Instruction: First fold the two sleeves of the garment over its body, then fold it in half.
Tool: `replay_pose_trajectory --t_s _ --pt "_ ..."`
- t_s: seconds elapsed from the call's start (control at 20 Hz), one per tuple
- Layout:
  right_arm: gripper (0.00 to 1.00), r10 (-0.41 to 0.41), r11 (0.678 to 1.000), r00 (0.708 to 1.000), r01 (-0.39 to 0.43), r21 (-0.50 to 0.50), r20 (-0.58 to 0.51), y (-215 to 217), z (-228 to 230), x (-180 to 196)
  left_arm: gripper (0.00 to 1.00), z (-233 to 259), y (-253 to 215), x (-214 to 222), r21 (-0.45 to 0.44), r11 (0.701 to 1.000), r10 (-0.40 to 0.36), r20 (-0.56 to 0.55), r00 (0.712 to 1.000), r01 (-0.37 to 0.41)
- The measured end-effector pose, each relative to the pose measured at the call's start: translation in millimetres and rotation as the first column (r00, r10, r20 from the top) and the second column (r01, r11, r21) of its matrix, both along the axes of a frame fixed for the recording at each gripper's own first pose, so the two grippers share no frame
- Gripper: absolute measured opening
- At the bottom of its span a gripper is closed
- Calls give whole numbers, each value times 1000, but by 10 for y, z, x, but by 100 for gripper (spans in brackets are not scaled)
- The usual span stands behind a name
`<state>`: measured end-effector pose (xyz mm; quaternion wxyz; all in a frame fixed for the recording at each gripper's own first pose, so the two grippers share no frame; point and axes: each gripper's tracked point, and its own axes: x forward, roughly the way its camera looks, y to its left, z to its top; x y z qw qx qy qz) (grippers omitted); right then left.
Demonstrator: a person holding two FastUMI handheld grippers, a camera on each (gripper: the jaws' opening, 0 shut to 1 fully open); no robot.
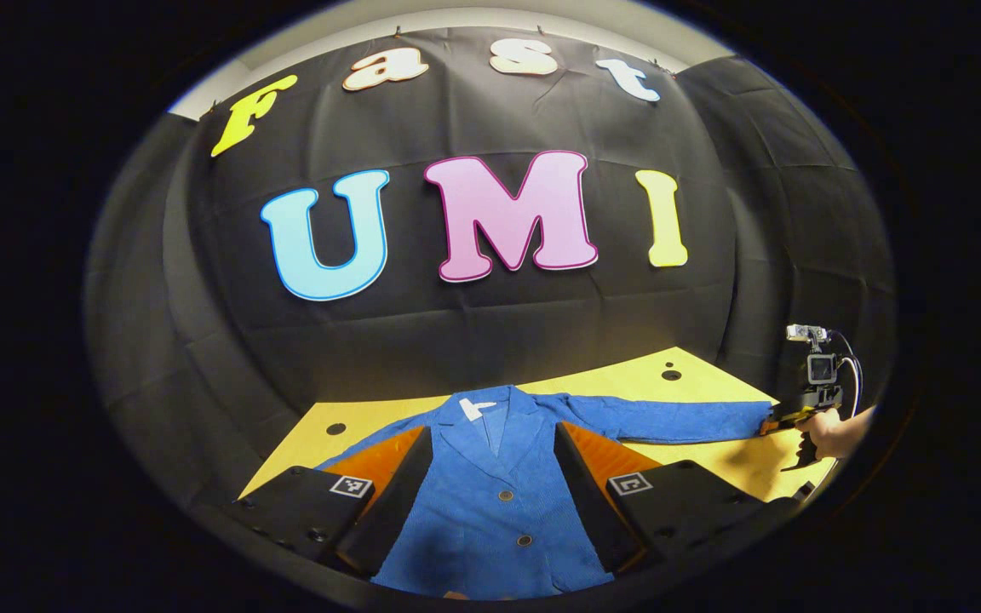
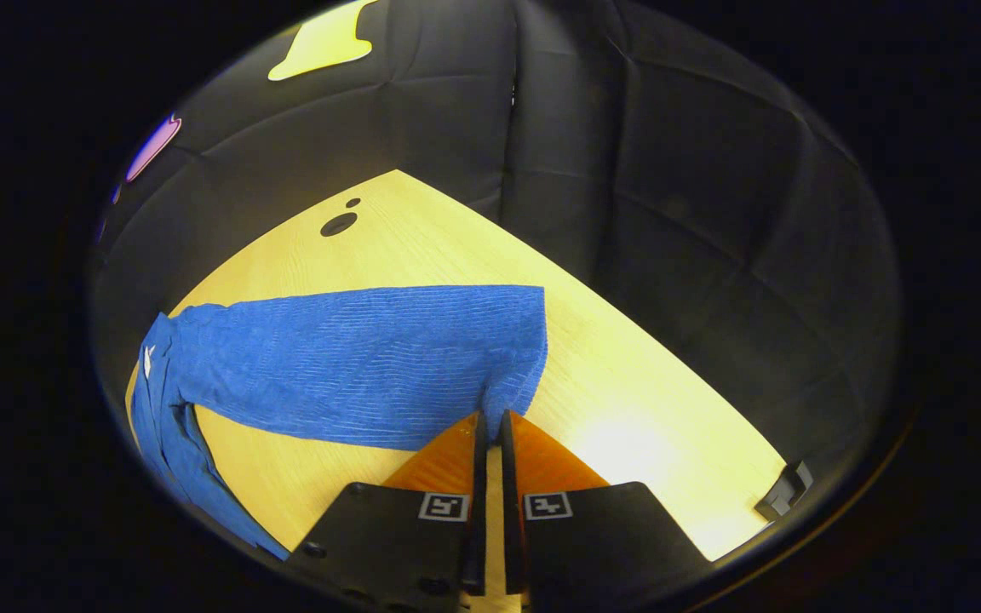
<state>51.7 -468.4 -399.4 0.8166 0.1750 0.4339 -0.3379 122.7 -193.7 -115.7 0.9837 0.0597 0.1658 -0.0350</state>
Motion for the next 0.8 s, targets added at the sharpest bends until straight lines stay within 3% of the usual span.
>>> replay_pose_trajectory --t_s 0.1,0.15,0.2,0.25,0.4,0.6,0.8 --pt "12 17 999 1000 -17 32 14 20 24 27 83 3 57 -18 5 1000 15 3 1000 -15" --pt "1 14 998 999 -16 63 37 12 -1 57 83 1 84 -27 6 1000 21 2 1000 -21" --pt "7 2 995 998 -8 95 57 23 18 66 83 -13 105 -34 6 1000 26 0 1000 -26" --pt "1 -20 993 998 12 115 67 0 38 73 83 -25 133 -51 5 1000 30 -1 1000 -30" --pt "1 -66 995 985 53 81 162 -102 348 187 83 -7 194 -85 6 999 40 2 999 -40" --pt "0 55 998 975 -48 -38 217 -45 981 463 83 -25 242 -102 -10 999 52 10 999 -52" --pt "1 195 980 945 -177 -88 263 349 1400 1038 83 -78 396 -180 -44 995 87 10 996 -87"
